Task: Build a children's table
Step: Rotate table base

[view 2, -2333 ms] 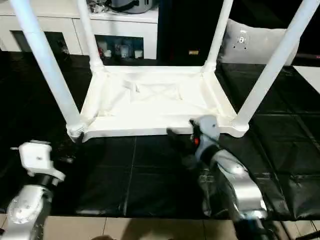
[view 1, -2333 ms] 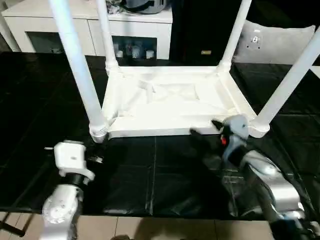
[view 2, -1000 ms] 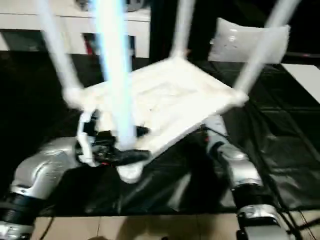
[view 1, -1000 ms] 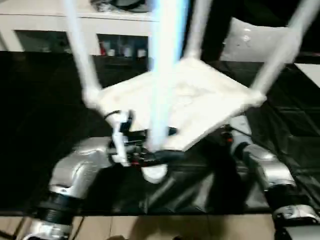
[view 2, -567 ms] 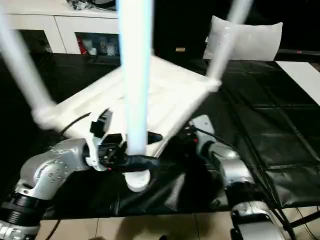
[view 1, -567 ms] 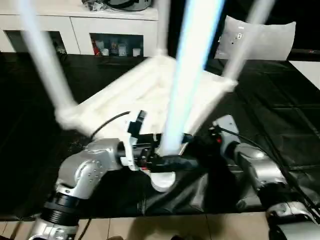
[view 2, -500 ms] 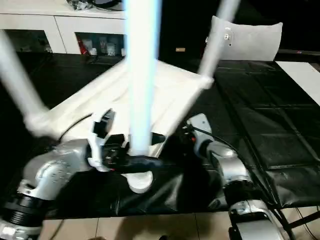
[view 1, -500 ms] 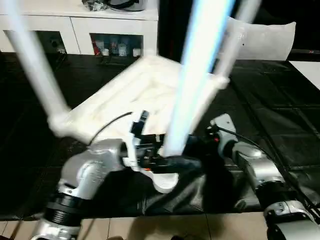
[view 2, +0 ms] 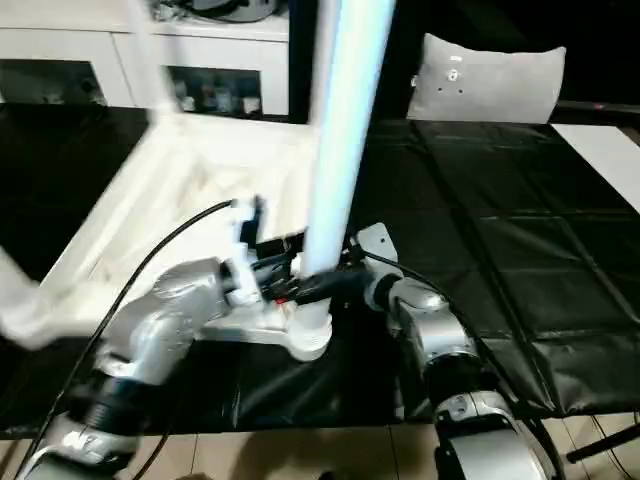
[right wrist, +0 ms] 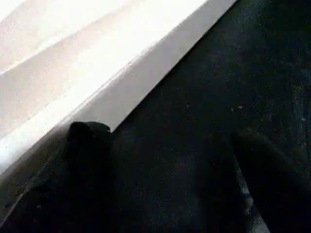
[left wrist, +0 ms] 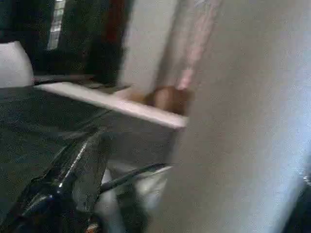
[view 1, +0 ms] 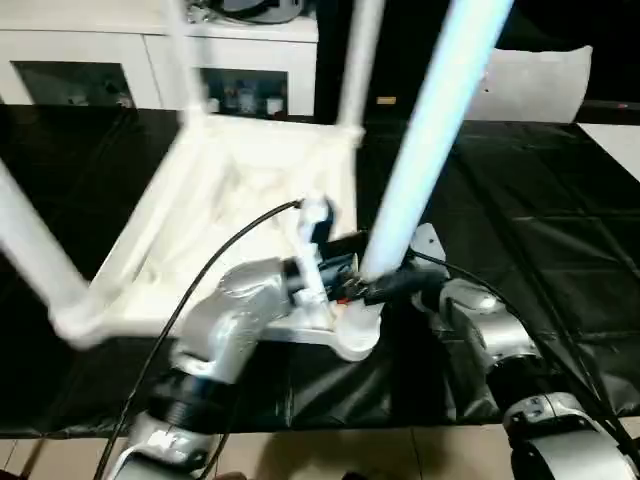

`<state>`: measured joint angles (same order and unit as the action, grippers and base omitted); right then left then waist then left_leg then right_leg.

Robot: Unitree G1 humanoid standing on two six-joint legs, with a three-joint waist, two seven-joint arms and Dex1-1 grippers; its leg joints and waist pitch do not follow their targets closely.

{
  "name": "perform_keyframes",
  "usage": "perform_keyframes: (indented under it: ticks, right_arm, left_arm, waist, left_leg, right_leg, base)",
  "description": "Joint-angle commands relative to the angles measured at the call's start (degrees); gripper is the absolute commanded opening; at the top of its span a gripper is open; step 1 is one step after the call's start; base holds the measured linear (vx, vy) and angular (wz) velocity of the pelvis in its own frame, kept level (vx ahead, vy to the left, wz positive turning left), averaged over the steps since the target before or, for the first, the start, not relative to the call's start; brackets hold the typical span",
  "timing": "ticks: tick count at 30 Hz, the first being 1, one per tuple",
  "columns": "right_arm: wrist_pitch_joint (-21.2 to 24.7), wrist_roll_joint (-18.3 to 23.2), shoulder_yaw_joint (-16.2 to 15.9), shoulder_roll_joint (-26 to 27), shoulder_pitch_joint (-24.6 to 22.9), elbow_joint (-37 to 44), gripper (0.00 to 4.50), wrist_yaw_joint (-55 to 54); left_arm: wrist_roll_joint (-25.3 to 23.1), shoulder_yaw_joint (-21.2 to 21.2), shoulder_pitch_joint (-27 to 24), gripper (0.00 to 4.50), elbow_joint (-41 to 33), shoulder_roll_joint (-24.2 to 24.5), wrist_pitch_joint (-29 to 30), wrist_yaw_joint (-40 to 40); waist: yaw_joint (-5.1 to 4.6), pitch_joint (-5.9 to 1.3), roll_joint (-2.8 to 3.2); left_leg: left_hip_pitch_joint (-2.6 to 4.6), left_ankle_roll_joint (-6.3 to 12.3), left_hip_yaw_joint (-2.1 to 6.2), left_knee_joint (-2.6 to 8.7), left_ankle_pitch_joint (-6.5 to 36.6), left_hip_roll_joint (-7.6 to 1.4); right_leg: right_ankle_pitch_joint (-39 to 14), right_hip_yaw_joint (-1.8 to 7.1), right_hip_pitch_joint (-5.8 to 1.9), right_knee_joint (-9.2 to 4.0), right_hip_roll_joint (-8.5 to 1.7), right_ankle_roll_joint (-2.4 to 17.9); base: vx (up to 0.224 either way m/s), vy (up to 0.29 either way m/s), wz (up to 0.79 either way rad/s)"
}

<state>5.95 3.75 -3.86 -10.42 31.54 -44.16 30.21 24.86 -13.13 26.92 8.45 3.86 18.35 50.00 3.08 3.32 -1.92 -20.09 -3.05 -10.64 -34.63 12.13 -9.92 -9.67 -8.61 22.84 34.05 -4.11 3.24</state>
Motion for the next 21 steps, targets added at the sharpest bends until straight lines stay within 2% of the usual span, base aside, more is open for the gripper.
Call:
perform_keyframes:
  ticks: [1,2,3,4,6,8,10,11,13,14,15,16,17,18,19,21]
  right_arm:
    - [-1.47,-0.26,1.87,-2.65,-1.57,0.4,4.5,-0.19]
    - [-1.63,-0.23,2.02,-2.92,-1.81,0.62,4.5,-0.09]
    - [-2.05,-0.25,2.28,-3.93,-2.72,1.64,4.5,0.32]
    - [-2.02,-0.42,2.27,-4.55,-3.27,2.38,4.5,0.47]
    - [-2.18,-0.67,2.22,-6.23,-4.81,4.8,4.5,1.27]
    - [-2.3,-0.28,2.73,-8.23,-6.39,7.4,4.5,2.54]
    - [-2.46,0.35,3.25,-10.64,-7.99,10.51,4.5,4.68]
    - [-2.34,1.67,4.11,-12.06,-9.01,12.75,4.5,6.7]
    - [-2.07,2.41,4.48,-12.59,-9.4,13.7,4.5,7.75]
    - [-1.18,3.25,4.53,-13.54,-10.05,15.4,4.5,9.61]
    - [1.13,5.14,4.06,-15.74,-11.74,19.61,4.5,14.17]
    - [2.26,6.13,3.64,-16.84,-12.68,21.87,4.5,16.52]
    - [2.64,6.42,3.49,-17.16,-12.96,22.56,4.5,17.15]
    - [4.12,7.48,2.9,-18.36,-14.05,25.26,4.5,19.35]
    - [4.76,7.99,2.68,-18.89,-14.52,26.46,4.5,20.32]
    - [5.97,8.82,2.38,-19.62,-15.12,28.31,4.5,21.69]
  left_arm:
    - [-5.36,-1.59,-0.05,4.42,1.06,0.26,-3.28,-3.53]
    - [-5.64,-1.69,-0.21,4.42,0.99,0.47,-3.5,-3.44]
    - [-6.51,-2.11,-0.93,4.42,0.6,1.41,-4.26,-2.65]
    - [-6.78,-2.24,-1.4,4.42,0.32,2.09,-4.58,-1.93]
    - [-6.38,-2.36,-2.7,4.42,-1.0,4.18,-4.57,0.77]
    - [-5.86,-2.99,-4.11,4.42,-2.7,7.44,-3.54,4.28]
    - [-6.51,-4.38,-5.37,4.42,-3.92,11.99,-3.31,8.35]
    - [-7.3,-5.1,-5.63,4.42,-3.94,14.85,-2.77,10.24]
    - [-7.83,-5.33,-5.6,4.27,-3.68,15.83,-2.72,10.71]
    - [-9.2,-5.57,-5.31,4.27,-2.69,17.0,-3.24,10.84]
    - [-13.37,-6.52,-4.35,4.27,0.45,19.39,-5.82,10.46]
    - [-14.95,-6.92,-4.02,4.05,1.91,20.35,-7.51,10.74]
    - [-15.24,-7.0,-3.96,3.98,2.23,20.58,-7.87,10.86]
    - [-16.08,-7.26,-3.82,3.98,3.24,21.43,-9.03,11.47]
    - [-16.08,-7.22,-3.77,3.86,3.51,21.66,-9.11,11.74]
    - [-16.26,-7.53,-3.44,3.81,4.07,22.05,-9.07,11.99]
  waist:
    - [0.57,-4.03,0.24]
    - [0.66,-4.05,0.11]
    - [1.18,-4.08,0.36]
    - [1.17,-4.0,0.17]
    - [1.47,-3.97,0.31]
    - [1.44,-3.87,0.12]
    - [1.65,-3.82,0.4]
    - [1.6,-3.72,0.35]
    - [1.65,-3.7,0.51]
    - [1.7,-3.77,0.56]
    - [1.75,-3.67,0.55]
    - [1.96,-3.59,0.51]
    - [2.09,-3.69,0.52]
    - [2.21,-3.71,0.83]
    - [2.35,-3.79,0.65]
    - [2.41,-3.87,0.61]
  left_leg:
    - [-0.05,3.55,1.72,3.6,5.76,-3.98]
    - [0.01,3.6,1.66,3.58,5.84,-3.99]
    - [0.2,3.59,1.63,3.58,5.78,-4.05]
    - [0.09,3.61,1.61,3.63,6.0,-4.05]
    - [0.11,3.51,1.62,3.67,6.62,-3.94]
    - [0.04,3.3,1.65,3.73,7.51,-3.76]
    - [0.16,3.42,1.75,3.8,7.87,-3.74]
    - [0.16,3.47,1.72,3.87,8.27,-3.78]
    - [0.4,3.43,1.71,3.88,8.72,-3.76]
    - [0.39,3.42,1.75,3.89,8.53,-3.82]
    - [0.51,3.57,1.72,3.89,8.81,-3.9]
    - [0.49,4.19,1.77,3.92,9.11,-3.77]
    - [0.47,4.41,1.86,3.97,8.94,-3.75]
    - [0.37,4.38,1.91,3.93,8.89,-3.68]
    - [0.4,4.29,1.91,3.93,8.76,-3.81]
    - [0.25,3.95,1.92,3.88,8.45,-3.81]
  right_leg:
    - [-17.69,4.66,-3.8,-4.86,-5.76,5.2]
    - [-17.76,4.66,-3.79,-4.92,-5.72,5.07]
    - [-17.31,4.75,-3.73,-4.81,-5.85,5.21]
    - [-17.44,4.72,-3.72,-4.83,-5.74,5.17]
    - [-18.6,4.64,-3.79,-4.96,-5.81,4.75]
    - [-21.06,4.56,-3.77,-5.18,-5.77,3.64]
    - [-22.21,4.57,-3.69,-5.31,-5.75,3.03]
    - [-22.61,4.55,-3.59,-5.43,-5.6,2.75]
    - [-23.05,4.51,-3.5,-5.47,-5.54,2.66]
    - [-22.52,4.52,-3.51,-5.35,-5.52,2.9]
    - [-22.03,4.53,-3.37,-5.39,-5.43,3.14]
    - [-22.33,4.5,-3.47,-5.63,-5.18,2.17]
    - [-22.08,4.45,-3.53,-5.55,-5.29,1.89]
    - [-21.98,4.43,-3.62,-5.51,-5.37,1.85]
    - [-21.76,4.47,-3.63,-5.54,-5.5,1.59]
    - [-21.4,4.34,-3.67,-5.47,-5.67,2.56]
  base:
    - [0.0,0.0,0.0]
    - [0.0,0.0,0.0]
    - [0.0,0.0,0.0]
    - [0.0,0.0,0.0]
    - [0.0,0.0,0.0]
    - [0.0,0.0,0.0]
    - [0.0,0.0,0.0]
    - [0.0,0.0,0.0]
    - [0.0,0.0,0.0]
    - [0.0,0.0,0.0]
    - [0.0,0.0,0.0]
    - [0.0,0.0,0.0]
    - [0.0,0.0,0.0]
    - [0.0,0.0,0.0]
    - [0.0,0.0,0.0]
    - [0.0,0.0,0.0]
